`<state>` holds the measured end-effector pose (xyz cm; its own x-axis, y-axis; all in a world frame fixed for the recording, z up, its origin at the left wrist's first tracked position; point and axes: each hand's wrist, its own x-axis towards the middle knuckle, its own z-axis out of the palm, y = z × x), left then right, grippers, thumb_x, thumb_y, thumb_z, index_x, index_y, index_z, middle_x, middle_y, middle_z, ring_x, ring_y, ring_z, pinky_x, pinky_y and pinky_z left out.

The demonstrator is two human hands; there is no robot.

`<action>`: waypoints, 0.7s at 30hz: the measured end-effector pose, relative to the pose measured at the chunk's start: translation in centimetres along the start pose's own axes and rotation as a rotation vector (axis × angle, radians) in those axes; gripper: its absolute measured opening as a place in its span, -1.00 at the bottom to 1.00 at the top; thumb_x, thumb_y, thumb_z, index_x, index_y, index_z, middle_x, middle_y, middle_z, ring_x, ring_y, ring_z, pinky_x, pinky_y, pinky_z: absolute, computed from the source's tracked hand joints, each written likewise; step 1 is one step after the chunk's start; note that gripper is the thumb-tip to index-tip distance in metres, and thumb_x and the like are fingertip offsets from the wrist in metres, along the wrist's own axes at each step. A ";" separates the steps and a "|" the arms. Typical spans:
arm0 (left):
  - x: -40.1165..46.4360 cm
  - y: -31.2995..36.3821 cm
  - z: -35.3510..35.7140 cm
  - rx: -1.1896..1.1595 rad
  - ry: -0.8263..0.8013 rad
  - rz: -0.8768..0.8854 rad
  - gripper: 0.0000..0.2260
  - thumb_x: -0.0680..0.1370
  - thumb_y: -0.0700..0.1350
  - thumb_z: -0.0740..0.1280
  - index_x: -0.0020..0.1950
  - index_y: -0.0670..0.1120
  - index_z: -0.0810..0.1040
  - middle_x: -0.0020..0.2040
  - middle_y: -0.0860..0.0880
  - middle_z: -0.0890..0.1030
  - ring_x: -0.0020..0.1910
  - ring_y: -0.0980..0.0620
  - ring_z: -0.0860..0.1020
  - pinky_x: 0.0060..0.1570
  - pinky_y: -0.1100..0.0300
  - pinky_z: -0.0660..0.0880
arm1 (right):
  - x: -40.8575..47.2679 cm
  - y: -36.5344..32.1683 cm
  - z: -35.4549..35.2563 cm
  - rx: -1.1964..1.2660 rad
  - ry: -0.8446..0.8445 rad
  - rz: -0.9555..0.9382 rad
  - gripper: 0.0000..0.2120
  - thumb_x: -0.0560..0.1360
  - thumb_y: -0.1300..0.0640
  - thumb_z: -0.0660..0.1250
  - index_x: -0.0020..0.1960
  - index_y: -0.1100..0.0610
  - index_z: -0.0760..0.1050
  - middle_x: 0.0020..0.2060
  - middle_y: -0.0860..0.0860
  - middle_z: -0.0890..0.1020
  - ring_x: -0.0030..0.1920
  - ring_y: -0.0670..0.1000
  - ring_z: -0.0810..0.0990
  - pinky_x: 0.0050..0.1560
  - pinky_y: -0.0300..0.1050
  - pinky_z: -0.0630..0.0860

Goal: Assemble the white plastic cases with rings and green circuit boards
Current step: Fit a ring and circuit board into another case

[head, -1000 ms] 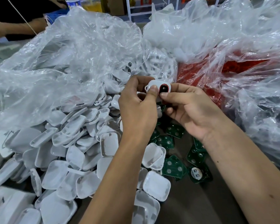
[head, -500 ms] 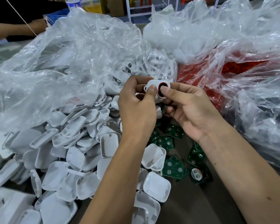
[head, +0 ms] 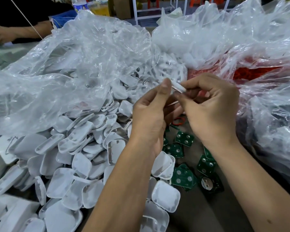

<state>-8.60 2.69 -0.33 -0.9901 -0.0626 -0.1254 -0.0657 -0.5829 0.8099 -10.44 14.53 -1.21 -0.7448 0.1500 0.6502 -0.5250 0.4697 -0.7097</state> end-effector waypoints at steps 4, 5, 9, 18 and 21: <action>0.1 0.0 0.3 -0.135 -0.018 -0.049 -0.69 0.48 -0.13 0.47 0.17 -0.24 0.63 0.05 -0.32 0.66 -0.15 -0.07 0.68 -0.18 0.21 0.66 | 0.1 -0.2 -0.2 -0.048 -0.016 -0.067 -0.77 0.40 0.36 0.57 -0.09 0.07 0.70 -0.20 -0.03 0.65 -0.21 -0.10 0.62 -0.23 -0.39 0.50; 0.1 0.1 0.2 -0.161 -0.027 -0.061 -0.69 0.45 -0.12 0.47 0.15 -0.21 0.62 0.06 -0.32 0.63 -0.11 -0.08 0.65 -0.19 0.23 0.64 | 0.1 -0.2 -0.3 -0.045 -0.037 -0.083 -0.80 0.40 0.35 0.57 -0.09 0.09 0.70 -0.17 -0.02 0.65 -0.16 -0.10 0.63 -0.19 -0.30 0.55; 0.6 0.1 -0.7 -0.228 -0.064 -0.082 -0.75 0.42 -0.11 0.47 0.06 -0.16 0.63 0.07 -0.21 0.67 -0.01 -0.02 0.66 -0.11 0.28 0.63 | 0.7 -0.5 -0.9 -0.065 -0.176 -0.207 -0.92 0.53 0.16 0.52 -0.06 0.18 0.72 -0.09 0.01 0.68 0.06 0.07 0.59 0.03 -0.14 0.54; 1.0 -0.2 -0.5 -0.365 -0.130 -0.134 -0.74 0.45 -0.12 0.47 0.07 -0.23 0.63 0.01 -0.18 0.70 -0.03 0.03 0.72 -0.03 0.24 0.66 | 2.8 -1.4 -2.1 -0.158 -0.349 -0.220 -0.81 0.62 0.13 0.39 -0.10 0.17 0.71 -0.26 -0.06 0.61 -0.15 -0.02 0.56 -0.07 -0.07 0.48; 1.1 -0.3 -0.3 -0.364 -0.120 -0.127 -0.70 0.45 -0.10 0.45 0.12 -0.22 0.64 0.07 -0.17 0.70 0.02 0.04 0.71 -0.02 0.24 0.66 | 3.6 -2.3 -2.8 -0.207 -0.421 -0.230 -0.83 0.61 0.09 0.40 -0.04 0.14 0.72 -0.26 -0.10 0.64 -0.14 -0.07 0.58 -0.07 -0.13 0.48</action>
<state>-9.67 2.57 -0.88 -0.9858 0.1110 -0.1260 -0.1617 -0.8300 0.5338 -10.75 16.44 3.45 -0.7431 -0.3201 0.5876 -0.6339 0.6179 -0.4651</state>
